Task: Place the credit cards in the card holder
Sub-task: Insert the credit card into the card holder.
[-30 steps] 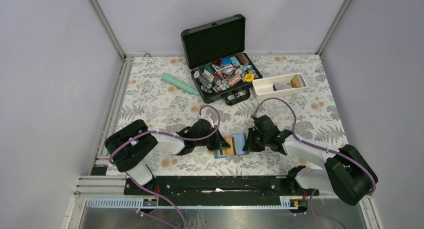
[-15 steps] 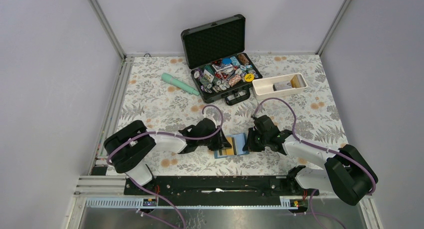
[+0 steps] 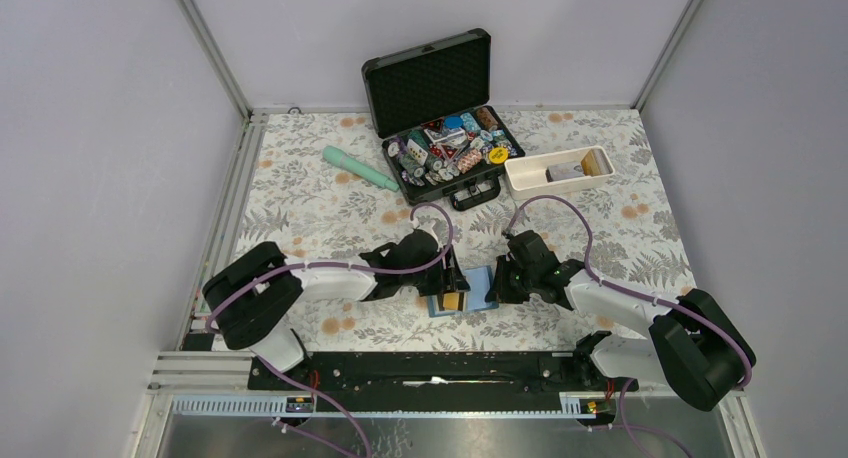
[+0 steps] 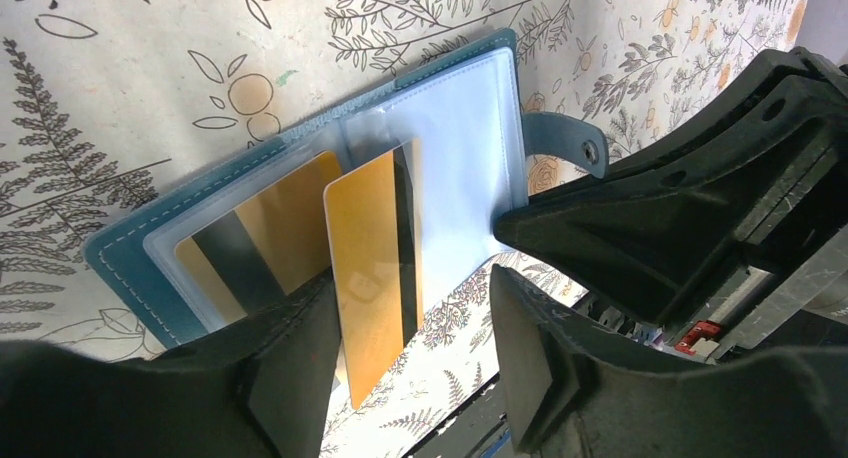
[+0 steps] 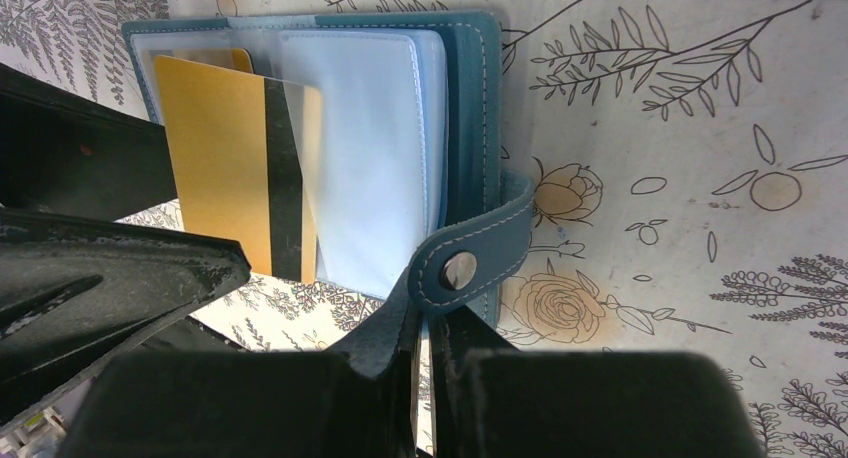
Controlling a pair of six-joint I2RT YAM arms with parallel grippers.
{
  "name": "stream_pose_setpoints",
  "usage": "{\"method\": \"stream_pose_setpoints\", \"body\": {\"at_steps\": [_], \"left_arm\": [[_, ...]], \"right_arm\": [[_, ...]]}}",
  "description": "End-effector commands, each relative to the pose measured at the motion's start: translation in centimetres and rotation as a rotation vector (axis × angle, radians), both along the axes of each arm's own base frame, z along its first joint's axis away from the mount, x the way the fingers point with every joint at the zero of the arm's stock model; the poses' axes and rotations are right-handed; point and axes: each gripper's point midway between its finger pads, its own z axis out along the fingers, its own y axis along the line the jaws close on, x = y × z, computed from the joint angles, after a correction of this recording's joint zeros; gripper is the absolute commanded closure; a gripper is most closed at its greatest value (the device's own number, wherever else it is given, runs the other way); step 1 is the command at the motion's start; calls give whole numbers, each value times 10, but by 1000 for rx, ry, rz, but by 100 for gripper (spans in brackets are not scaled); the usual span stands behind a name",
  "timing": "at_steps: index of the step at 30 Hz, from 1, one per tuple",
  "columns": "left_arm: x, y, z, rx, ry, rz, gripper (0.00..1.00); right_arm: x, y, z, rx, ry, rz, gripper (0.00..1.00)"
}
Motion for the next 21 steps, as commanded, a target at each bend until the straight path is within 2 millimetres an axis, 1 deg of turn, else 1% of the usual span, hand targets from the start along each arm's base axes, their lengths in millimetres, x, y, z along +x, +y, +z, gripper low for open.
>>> {"method": "stream_pose_setpoints", "body": {"at_steps": [1, 8, 10, 14, 15, 17, 21], "left_arm": [[-4, 27, -21, 154, -3, 8, 40], [-7, 29, -21, 176, 8, 1, 30], [-8, 30, -20, 185, 9, -1, 30], [-8, 32, -23, 203, 13, -1, 33], [-8, 32, -24, 205, 18, -1, 35], [-9, 32, -27, 208, 26, 2, 43], [-10, 34, -30, 216, 35, 16, 64]], "right_arm": [[-3, -13, -9, -73, -5, -3, 100], [-3, -13, -9, -73, -6, -3, 100], [-3, -13, -9, -71, -7, -3, 100], [-3, -13, -10, -70, -6, -3, 100], [-3, -13, -10, -70, -8, -3, 100], [-4, -14, -10, -71, -7, -2, 100], [-4, -14, -11, -71, -5, -3, 100]]}}
